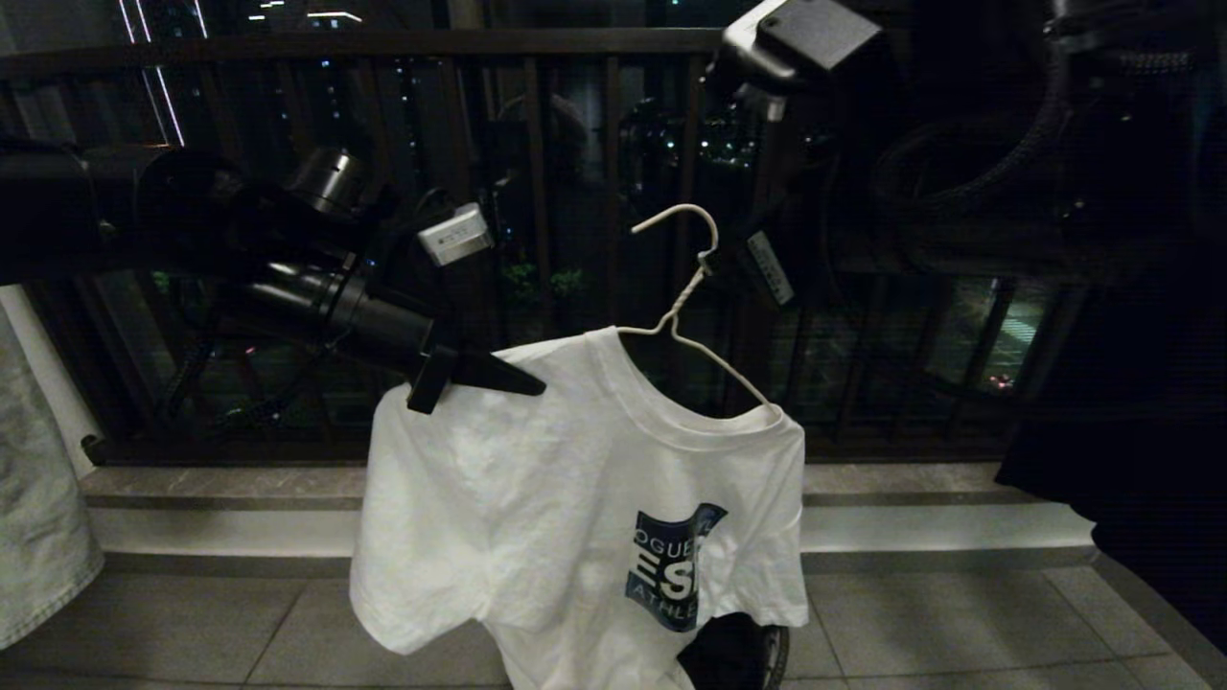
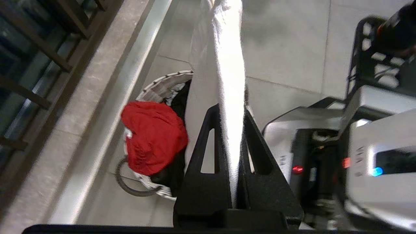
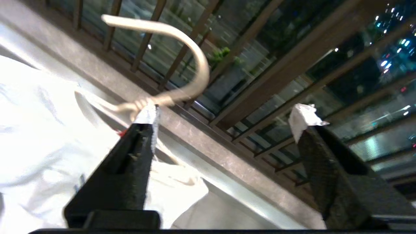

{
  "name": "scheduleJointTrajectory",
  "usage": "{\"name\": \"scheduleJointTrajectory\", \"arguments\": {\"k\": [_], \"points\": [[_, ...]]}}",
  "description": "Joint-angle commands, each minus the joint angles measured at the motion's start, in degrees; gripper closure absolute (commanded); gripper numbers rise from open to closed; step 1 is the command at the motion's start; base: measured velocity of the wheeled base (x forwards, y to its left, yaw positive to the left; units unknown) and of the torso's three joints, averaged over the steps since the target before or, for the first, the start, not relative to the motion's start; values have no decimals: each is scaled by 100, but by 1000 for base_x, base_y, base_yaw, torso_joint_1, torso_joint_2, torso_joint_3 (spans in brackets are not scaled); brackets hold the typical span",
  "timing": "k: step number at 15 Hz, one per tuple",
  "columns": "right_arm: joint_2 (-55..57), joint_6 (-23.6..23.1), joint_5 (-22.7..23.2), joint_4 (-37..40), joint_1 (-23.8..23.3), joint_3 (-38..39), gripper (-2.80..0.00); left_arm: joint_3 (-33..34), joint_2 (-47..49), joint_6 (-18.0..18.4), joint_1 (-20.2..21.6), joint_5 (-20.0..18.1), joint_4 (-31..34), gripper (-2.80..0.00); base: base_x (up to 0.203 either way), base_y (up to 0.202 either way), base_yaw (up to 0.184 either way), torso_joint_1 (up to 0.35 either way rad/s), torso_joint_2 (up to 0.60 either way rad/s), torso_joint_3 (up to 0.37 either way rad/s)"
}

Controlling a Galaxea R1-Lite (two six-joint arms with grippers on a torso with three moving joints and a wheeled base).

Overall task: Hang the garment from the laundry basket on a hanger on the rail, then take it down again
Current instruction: Hang the clothes on the clothes rack

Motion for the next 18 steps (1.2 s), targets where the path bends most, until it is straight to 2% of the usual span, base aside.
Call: {"name": "scheduleJointTrajectory", "arguments": {"k": [1,2,3,6,9,12,15,18], "points": [[-615,247,-22,19,4,274,-280,4,-156,-266,9,-33,9,0,0,0,0,0,0,0],[-778,356,-23,25,-6,469,-280,10,-180,-324,32,-33,9,0,0,0,0,0,0,0],[-935,412,-24,25,-34,727,0,30,-229,-382,77,-68,16,0,0,0,0,0,0,0],[-1312,766,-24,20,-190,1311,0,223,-521,-586,204,-353,9,0,0,0,0,0,0,0],[-1412,1463,38,28,-469,1598,0,567,-890,-633,438,-825,9,0,0,0,0,0,0,0],[-1435,2037,442,24,-696,1880,0,923,-1237,-634,865,-1460,1,0,0,0,0,0,0,0],[-1250,2492,526,23,-944,1884,0,1228,-1382,-634,1297,-2261,-7,0,0,0,0,0,0,0],[-928,3156,689,-5,-1024,1839,0,1416,-1398,-634,1426,-2484,-9,0,0,0,0,0,0,0]]}}
